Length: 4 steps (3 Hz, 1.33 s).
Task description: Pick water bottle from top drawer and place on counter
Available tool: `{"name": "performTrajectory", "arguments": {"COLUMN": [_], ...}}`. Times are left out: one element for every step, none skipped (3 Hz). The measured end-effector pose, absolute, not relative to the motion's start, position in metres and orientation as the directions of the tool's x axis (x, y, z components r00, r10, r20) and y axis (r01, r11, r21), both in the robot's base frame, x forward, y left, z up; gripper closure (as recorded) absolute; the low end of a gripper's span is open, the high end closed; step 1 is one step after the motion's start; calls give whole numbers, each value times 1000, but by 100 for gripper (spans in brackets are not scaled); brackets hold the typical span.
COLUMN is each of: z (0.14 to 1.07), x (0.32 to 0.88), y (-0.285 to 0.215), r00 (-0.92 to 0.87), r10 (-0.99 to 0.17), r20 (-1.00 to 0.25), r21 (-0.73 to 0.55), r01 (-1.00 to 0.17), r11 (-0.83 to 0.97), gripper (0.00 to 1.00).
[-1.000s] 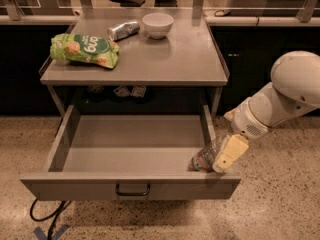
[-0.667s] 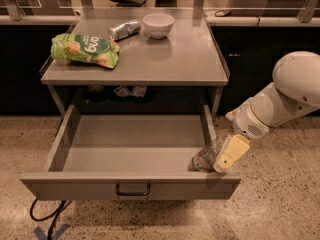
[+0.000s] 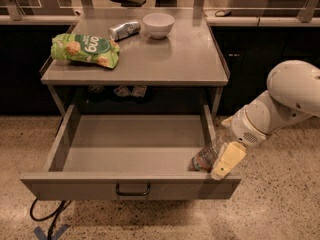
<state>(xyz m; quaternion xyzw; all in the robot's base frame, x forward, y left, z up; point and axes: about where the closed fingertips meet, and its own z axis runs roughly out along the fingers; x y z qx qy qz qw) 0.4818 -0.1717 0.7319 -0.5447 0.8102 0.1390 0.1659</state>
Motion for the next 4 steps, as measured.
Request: {"name": "performTrajectory", "arguments": {"z": [732, 726, 726, 726], "x": [482, 483, 483, 483], "y": [-172, -173, -173, -173], "r00": [-352, -363, -363, -363], "r10": [-837, -833, -833, -833], "r20": [-420, -418, -418, -418], "r21": [46, 72, 72, 72], "r01": [-929, -927, -927, -927], "r11": [368, 368, 368, 368], "gripper": [0, 0, 19, 42]}}
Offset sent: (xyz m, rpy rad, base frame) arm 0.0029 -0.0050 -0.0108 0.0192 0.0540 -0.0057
